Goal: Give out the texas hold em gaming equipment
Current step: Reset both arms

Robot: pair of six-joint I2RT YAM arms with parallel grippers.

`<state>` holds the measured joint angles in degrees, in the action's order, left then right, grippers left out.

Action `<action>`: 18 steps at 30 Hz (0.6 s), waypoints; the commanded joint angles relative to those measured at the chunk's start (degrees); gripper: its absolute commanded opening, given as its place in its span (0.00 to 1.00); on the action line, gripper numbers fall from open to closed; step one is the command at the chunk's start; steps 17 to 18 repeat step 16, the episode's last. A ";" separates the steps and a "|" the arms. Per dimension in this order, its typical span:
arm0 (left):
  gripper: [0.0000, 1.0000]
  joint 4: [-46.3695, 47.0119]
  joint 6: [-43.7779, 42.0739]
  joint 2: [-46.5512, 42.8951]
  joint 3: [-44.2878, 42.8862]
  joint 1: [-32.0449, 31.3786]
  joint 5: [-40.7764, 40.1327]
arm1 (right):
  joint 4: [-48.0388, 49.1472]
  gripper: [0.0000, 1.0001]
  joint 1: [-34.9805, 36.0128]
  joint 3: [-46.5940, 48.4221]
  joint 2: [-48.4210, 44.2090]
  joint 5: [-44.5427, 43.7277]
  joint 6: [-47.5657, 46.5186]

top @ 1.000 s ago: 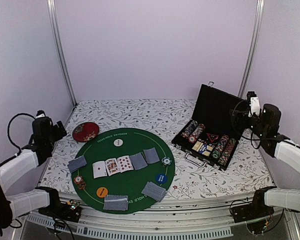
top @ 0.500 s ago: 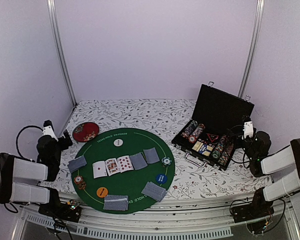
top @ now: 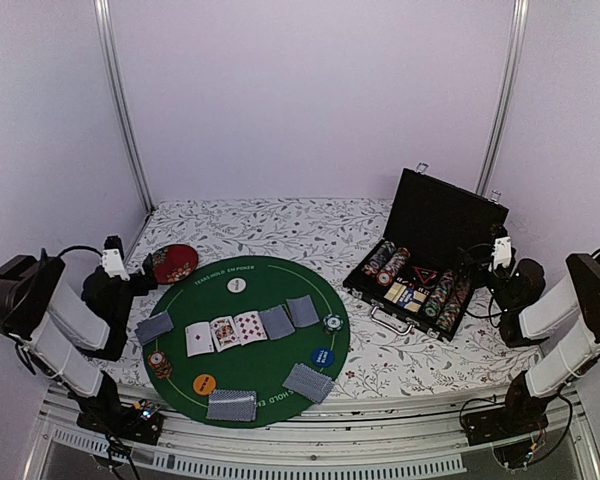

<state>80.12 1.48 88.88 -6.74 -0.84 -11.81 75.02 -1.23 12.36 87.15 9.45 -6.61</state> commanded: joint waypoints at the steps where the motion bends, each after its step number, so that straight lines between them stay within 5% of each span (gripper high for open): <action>1: 0.98 8.85 -2.76 0.66 -0.50 -0.50 1.34 | -0.09 0.99 -0.42 1.00 0.78 1.16 1.32; 10: 0.98 -3.69 -1.48 0.21 -6.57 -0.55 -1.39 | -2.41 0.99 -0.43 2.23 0.92 -3.98 3.72; 18: 0.98 -3.65 -1.48 0.24 -6.61 -0.64 -1.30 | -2.20 0.99 -0.40 2.18 0.91 -4.05 3.73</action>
